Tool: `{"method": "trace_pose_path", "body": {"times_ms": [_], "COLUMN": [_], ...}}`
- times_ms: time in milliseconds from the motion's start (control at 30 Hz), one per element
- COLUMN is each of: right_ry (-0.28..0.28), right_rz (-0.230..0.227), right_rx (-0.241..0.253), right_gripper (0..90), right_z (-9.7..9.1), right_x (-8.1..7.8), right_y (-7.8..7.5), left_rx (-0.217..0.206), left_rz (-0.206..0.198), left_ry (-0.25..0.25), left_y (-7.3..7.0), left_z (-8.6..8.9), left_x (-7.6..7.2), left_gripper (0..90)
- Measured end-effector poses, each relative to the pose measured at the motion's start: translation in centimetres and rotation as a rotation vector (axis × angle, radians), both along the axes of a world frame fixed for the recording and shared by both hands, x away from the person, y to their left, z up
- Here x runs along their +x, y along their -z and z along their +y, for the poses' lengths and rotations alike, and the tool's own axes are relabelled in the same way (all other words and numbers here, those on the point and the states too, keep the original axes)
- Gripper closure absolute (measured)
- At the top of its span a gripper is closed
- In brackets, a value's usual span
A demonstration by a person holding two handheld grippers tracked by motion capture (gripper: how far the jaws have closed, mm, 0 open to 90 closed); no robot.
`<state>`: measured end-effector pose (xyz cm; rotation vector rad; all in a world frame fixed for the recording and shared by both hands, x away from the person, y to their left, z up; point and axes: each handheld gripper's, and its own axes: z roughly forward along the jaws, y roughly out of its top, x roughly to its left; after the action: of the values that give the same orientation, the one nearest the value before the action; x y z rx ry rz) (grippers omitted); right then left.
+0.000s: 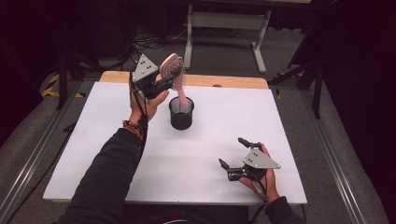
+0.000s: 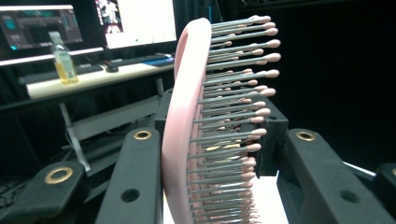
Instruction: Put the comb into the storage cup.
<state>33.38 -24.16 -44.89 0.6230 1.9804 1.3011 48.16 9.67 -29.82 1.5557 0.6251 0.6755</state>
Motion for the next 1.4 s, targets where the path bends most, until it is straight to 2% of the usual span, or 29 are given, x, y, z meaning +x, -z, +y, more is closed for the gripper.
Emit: {"method": "trace_pose_path", "body": {"times_ms": [67,133,433,667,900,1200,1400], "right_ry": [-0.001,-0.002,-0.020,-0.024,-0.013,-0.005,0.008], "right_rz": [-0.001,-0.002,0.013,0.020,0.006,0.007,0.008], "right_rx": [-0.006,-0.013,-0.043,-0.051,-0.049,-0.061,-0.065], "right_gripper": [4.6,4.6,4.8,4.9,6.1,7.0,7.0], "right_z": [0.1,0.1,0.4,0.6,0.6,0.6,0.5], "right_x": [0.0,0.0,0.1,0.1,0.1,0.1,0.2], "right_y": [0.1,0.1,0.4,0.5,0.4,0.5,0.4], "left_rx": [0.013,0.002,0.013,0.006,-0.012,-0.027,-0.027], "left_rz": [0.005,0.024,0.081,0.107,0.142,0.177,0.175], "left_ry": [-0.012,-0.008,-0.010,-0.008,-0.003,0.003,0.004], "left_y": [0.3,0.8,3.1,4.5,5.8,6.8,6.9], "left_z": [-0.2,-0.3,-0.4,-0.3,0.0,0.0,-0.1], "left_x": [0.3,0.6,1.1,1.2,1.3,1.5,1.5], "left_gripper": [63.1,63.1,63.0,63.0,62.8,62.7,62.6]}}
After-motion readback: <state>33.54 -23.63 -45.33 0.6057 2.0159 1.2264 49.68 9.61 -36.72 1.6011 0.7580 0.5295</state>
